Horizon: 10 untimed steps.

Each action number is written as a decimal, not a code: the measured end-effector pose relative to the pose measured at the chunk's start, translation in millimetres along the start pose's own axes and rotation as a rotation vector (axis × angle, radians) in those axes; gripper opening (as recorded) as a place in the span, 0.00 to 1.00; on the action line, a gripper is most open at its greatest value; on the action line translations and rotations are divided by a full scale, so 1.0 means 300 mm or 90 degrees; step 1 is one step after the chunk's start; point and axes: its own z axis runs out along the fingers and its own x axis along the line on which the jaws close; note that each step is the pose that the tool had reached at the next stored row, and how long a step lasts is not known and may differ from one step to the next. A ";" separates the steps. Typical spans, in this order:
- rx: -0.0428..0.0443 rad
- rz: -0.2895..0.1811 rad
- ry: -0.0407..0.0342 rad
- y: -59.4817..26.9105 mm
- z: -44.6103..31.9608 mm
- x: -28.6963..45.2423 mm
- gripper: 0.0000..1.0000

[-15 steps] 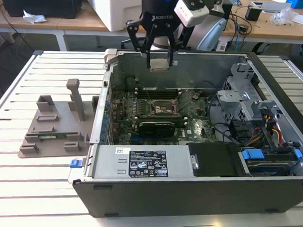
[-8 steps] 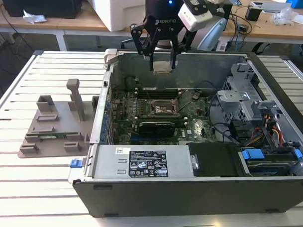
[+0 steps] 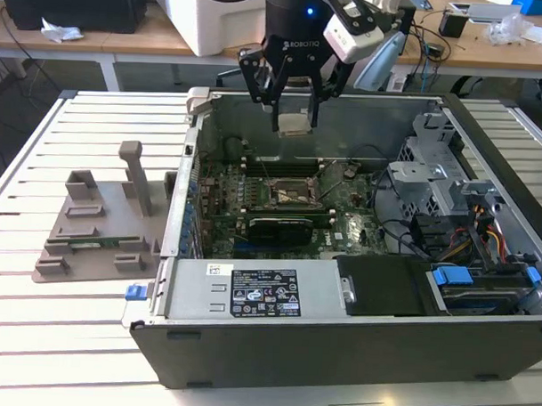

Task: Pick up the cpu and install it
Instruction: 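Pick up the cpu and move it towards the insertion slot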

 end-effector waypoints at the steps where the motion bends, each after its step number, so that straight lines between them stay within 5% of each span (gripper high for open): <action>1: 0.0001 0.000 0.0000 0.000 0.003 -0.004 0.55; 10: 0.0005 0.000 0.0001 0.001 0.026 -0.037 0.55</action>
